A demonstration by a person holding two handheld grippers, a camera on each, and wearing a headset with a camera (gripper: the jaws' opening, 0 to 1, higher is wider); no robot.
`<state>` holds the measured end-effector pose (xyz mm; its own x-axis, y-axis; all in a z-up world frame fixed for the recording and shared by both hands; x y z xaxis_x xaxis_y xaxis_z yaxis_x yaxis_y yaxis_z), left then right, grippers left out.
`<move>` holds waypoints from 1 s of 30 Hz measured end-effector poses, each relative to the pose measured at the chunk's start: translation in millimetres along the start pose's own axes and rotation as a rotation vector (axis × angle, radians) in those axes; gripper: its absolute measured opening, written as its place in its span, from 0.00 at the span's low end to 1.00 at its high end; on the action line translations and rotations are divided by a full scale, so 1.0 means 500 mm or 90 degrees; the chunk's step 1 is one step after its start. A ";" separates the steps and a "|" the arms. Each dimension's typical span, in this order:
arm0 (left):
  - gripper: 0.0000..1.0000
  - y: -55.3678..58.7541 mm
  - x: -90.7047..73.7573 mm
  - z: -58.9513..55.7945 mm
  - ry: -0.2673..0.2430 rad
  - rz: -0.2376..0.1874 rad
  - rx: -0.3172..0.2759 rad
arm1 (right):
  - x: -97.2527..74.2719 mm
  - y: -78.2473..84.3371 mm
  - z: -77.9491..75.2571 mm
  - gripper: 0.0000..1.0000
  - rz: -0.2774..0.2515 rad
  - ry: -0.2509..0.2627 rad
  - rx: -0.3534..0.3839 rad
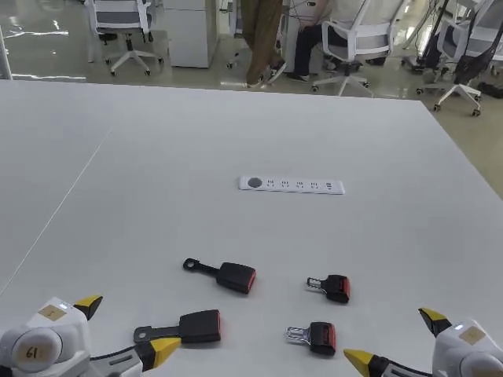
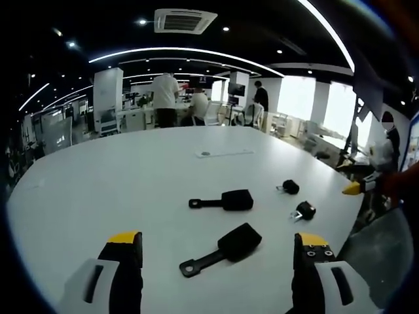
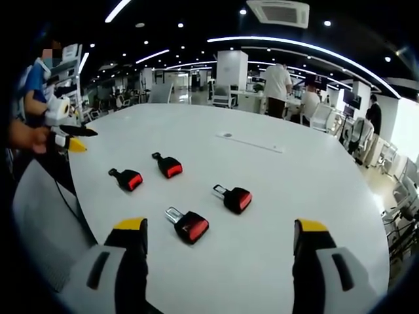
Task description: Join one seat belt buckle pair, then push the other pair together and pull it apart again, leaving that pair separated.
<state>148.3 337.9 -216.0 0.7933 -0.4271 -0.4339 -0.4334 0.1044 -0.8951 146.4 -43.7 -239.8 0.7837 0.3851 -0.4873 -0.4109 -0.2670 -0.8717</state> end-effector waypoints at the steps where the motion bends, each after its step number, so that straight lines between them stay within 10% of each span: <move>1: 0.99 0.000 0.000 0.003 -0.003 -0.001 0.006 | -0.001 0.000 0.001 0.94 -0.002 0.000 0.001; 30: 1.00 0.005 -0.005 0.001 0.004 0.007 0.003 | -0.004 0.009 0.003 0.97 0.008 -0.003 0.002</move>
<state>145.4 339.7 -217.2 0.7854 -0.4321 -0.4433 -0.4401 0.1138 -0.8907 142.3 -44.6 -242.5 0.7759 0.3858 -0.4991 -0.4223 -0.2701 -0.8653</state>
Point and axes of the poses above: the centre of the closed fingertips' face, and the gripper's own axes: x roughly forward along the fingers, z roughly to its left, y roughly out of its underside, the point moved 3 cm from there along -x, roughly backward along the fingers, and after that the axes turned 3 degrees about -z, right-handed, at the moved point
